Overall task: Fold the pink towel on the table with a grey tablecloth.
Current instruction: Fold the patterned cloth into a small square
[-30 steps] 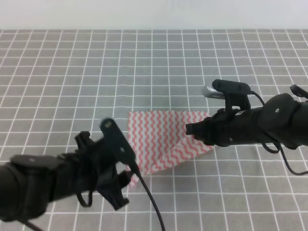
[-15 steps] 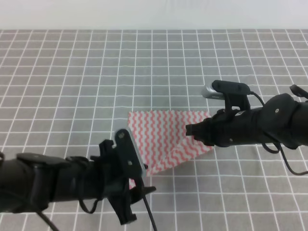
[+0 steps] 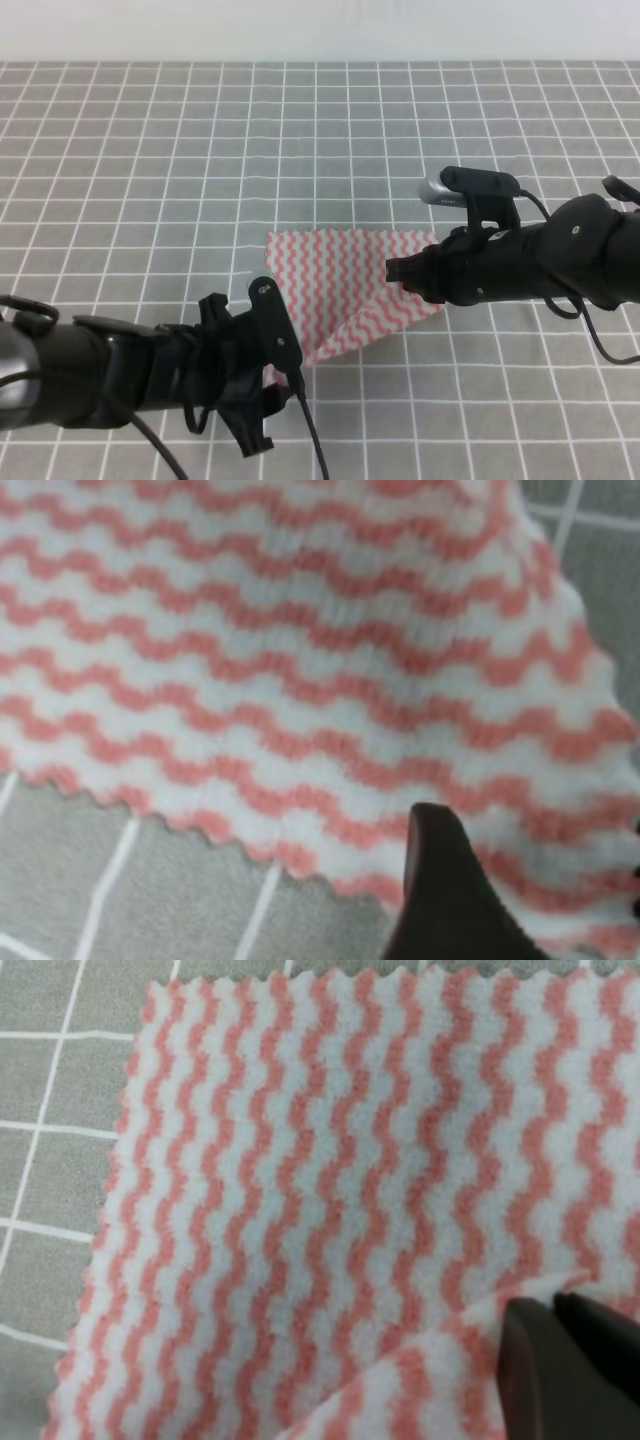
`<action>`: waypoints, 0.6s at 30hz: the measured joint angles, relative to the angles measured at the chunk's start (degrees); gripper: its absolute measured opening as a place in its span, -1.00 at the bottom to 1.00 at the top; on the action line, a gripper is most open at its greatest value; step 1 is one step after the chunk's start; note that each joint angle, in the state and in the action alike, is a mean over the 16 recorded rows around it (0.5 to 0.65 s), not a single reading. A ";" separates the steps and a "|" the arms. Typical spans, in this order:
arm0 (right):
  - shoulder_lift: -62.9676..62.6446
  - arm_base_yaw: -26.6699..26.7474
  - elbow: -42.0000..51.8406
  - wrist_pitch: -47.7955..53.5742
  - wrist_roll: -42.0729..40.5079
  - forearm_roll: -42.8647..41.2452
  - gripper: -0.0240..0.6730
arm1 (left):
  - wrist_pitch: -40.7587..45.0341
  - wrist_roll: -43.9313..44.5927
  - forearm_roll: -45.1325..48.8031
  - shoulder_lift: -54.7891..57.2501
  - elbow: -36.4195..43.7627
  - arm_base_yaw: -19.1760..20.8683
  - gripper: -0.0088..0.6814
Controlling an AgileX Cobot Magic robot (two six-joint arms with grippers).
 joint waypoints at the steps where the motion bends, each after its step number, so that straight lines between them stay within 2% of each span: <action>1: 0.00 0.00 0.00 0.02 -0.01 -0.03 -0.97 | -0.41 -0.08 -0.02 0.26 -0.15 0.00 0.05; 8: 0.00 0.00 0.00 0.12 -0.01 -0.25 -0.97 | -2.35 -0.56 -0.16 1.32 -0.79 0.04 -0.16; 18: 0.06 0.00 0.00 0.17 0.00 -0.60 -0.97 | -2.50 -0.83 -0.33 0.80 -1.02 0.05 -0.73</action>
